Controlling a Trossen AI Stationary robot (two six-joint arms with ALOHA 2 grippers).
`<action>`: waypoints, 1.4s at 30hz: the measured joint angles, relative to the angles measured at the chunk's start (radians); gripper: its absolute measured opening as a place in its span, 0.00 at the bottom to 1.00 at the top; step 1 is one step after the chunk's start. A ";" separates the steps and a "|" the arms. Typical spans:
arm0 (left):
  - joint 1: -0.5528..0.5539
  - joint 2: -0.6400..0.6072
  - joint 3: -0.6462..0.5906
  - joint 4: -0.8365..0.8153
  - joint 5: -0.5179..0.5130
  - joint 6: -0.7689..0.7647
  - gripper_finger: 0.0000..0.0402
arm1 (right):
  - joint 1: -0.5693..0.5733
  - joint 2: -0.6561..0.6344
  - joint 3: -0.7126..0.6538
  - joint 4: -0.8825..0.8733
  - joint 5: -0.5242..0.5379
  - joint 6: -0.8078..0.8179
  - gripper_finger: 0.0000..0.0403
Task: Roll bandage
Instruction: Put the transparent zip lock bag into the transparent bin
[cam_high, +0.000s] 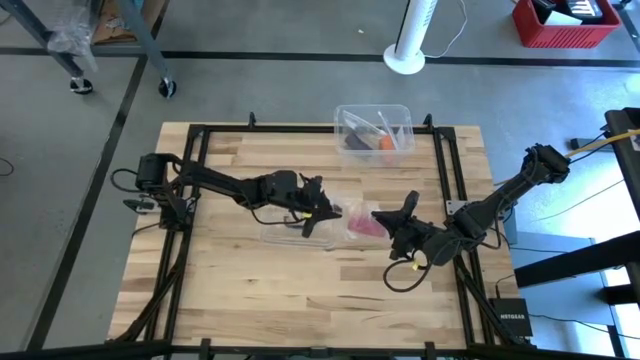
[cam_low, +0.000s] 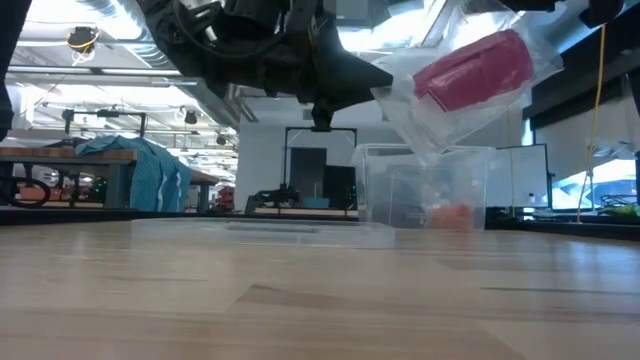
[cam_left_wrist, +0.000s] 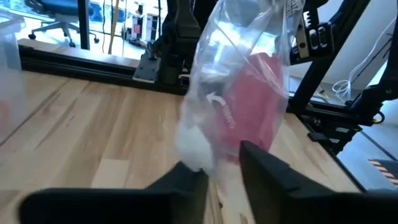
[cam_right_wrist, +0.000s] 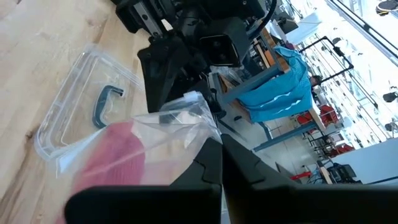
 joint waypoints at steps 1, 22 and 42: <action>0.001 0.000 0.000 0.000 0.000 0.000 0.17 | 0.000 0.000 0.000 0.000 0.000 0.001 0.00; -0.046 -0.327 0.000 -0.517 -0.207 0.096 0.00 | -0.056 -0.025 0.000 -0.144 -0.135 0.392 0.33; -0.163 -0.360 0.052 -0.677 -0.353 0.277 0.00 | -0.467 0.023 0.007 0.246 -0.902 0.331 0.52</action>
